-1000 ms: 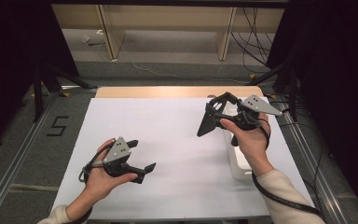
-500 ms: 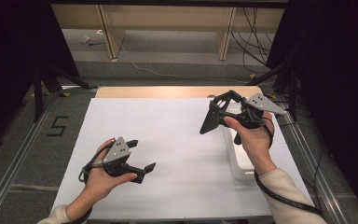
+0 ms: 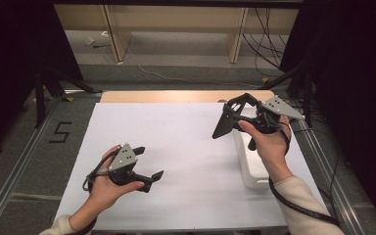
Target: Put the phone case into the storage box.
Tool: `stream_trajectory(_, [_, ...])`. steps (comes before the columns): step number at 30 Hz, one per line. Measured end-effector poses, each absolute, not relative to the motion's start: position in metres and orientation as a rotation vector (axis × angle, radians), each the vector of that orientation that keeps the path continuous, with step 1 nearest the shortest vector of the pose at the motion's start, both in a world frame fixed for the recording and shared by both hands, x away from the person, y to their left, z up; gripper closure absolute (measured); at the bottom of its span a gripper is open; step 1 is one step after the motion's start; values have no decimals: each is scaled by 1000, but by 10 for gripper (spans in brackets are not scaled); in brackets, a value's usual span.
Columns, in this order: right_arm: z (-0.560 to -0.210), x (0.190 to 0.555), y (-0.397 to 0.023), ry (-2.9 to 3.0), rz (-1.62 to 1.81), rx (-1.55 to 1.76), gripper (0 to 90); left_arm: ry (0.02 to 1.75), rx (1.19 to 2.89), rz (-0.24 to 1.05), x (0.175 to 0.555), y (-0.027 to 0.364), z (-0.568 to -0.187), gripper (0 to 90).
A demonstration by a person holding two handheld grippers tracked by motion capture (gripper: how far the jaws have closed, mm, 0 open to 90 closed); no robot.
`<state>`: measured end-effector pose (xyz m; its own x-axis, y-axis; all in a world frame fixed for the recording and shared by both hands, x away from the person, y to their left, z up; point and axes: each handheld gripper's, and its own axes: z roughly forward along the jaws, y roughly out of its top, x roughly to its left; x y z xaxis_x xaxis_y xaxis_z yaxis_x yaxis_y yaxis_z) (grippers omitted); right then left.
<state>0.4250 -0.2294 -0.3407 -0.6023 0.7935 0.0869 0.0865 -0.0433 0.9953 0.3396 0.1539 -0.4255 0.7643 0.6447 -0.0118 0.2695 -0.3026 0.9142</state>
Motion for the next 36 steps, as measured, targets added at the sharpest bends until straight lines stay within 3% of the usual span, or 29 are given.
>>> stream_trajectory(36, [-334, 427, -242, 1648, 1689, 948, 153, 700, 1887, 441, 340, 154, -426, 10])
